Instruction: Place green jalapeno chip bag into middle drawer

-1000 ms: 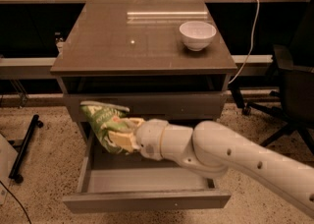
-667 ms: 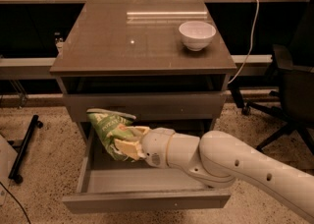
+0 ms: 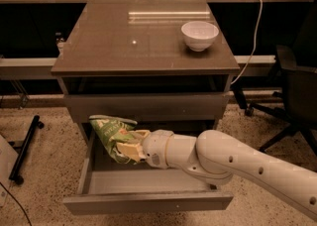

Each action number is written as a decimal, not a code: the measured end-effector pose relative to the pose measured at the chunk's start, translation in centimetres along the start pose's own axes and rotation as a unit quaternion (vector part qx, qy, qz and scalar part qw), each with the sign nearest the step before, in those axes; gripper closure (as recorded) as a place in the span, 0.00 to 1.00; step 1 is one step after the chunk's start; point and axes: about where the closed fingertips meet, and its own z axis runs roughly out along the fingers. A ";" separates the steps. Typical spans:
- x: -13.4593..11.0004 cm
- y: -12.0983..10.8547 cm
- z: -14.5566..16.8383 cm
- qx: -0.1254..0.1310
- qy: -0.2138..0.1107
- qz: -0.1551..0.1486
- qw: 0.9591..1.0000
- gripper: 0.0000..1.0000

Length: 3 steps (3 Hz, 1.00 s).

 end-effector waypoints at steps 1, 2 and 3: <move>2.9 -2.7 0.3 0.024 0.015 0.015 0.999 1.00; 6.1 -5.9 0.4 0.059 0.038 0.037 0.997 1.00; 9.8 -9.8 -0.2 0.094 0.055 0.065 0.992 1.00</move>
Offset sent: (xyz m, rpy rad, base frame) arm 0.0567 -0.0693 -0.1353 -0.1569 0.1712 -0.2251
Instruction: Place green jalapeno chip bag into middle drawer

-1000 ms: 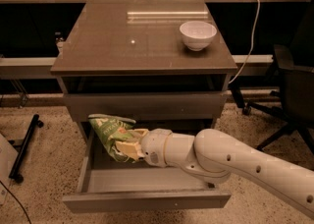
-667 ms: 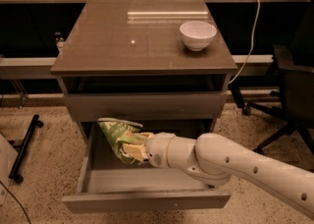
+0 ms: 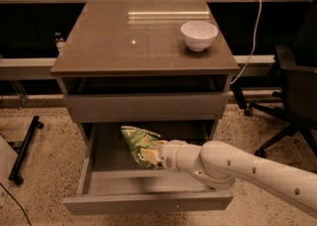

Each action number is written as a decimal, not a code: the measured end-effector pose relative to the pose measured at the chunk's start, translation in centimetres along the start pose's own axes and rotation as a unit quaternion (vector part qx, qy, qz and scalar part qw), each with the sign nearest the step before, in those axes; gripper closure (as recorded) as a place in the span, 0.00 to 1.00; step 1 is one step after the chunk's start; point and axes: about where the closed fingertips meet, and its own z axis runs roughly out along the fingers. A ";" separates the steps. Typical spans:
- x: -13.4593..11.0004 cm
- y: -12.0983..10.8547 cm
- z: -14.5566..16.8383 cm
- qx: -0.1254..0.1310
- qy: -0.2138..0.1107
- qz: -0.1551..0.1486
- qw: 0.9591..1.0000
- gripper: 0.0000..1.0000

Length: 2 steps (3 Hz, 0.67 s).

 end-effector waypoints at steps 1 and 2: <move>3.0 -3.8 0.0 0.029 0.011 0.030 0.999 0.84; 5.8 -7.0 -0.3 0.055 0.018 0.053 0.997 0.61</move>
Offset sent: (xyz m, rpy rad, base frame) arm 0.0280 -0.0915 -0.1098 -0.0491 0.1305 -0.2074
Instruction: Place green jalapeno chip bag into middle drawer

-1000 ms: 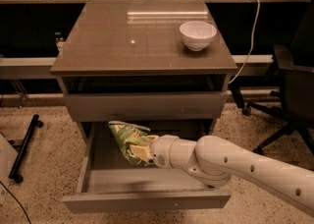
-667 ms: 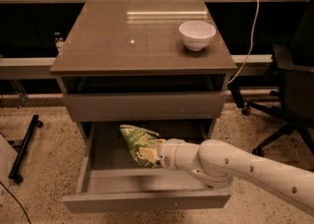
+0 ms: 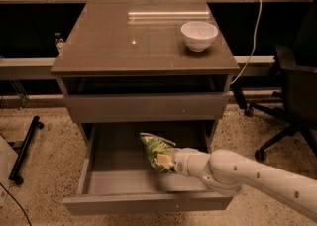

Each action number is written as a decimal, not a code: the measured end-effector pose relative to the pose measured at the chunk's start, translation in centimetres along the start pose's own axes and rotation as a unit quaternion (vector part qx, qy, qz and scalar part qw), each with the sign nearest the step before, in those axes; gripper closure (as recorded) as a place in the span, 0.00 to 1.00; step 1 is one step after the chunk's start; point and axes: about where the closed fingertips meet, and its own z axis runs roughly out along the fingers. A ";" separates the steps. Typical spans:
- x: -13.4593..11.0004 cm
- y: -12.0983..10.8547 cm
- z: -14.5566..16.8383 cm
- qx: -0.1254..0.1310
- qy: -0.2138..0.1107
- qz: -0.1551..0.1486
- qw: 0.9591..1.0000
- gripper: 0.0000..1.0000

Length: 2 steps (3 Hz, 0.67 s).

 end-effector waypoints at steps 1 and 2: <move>2.6 -3.2 -0.1 0.031 -0.001 0.025 0.999 0.38; 5.5 -5.5 0.3 0.053 0.004 0.055 0.997 0.15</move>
Offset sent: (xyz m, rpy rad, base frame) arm -0.0016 -0.0685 -0.1070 -0.0108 0.1259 -0.2198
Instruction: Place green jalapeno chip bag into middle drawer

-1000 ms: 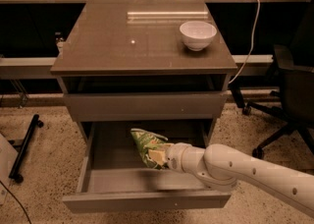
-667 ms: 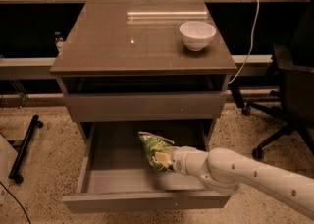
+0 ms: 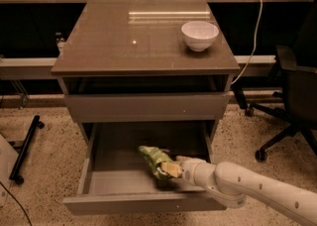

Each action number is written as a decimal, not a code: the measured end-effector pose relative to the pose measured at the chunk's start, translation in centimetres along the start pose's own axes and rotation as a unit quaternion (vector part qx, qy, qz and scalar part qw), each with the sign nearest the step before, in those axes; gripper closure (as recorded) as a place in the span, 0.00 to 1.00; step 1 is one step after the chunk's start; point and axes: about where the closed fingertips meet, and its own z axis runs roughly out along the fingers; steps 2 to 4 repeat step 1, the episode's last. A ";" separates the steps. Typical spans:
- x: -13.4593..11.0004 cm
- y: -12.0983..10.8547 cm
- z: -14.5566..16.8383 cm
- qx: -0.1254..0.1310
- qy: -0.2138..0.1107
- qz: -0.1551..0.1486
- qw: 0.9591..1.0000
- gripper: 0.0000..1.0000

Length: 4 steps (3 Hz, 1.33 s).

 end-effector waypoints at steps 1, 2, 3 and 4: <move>0.0 0.2 0.1 -0.002 0.000 -0.001 1.000 0.00; 0.0 0.2 0.1 -0.002 0.000 -0.001 1.000 0.00; 0.0 0.2 0.1 -0.002 0.000 -0.001 1.000 0.00; 0.0 0.2 0.1 -0.002 0.000 -0.001 1.000 0.00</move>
Offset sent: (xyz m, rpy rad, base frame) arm 0.0000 0.0000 0.0000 0.0000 0.0000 0.0000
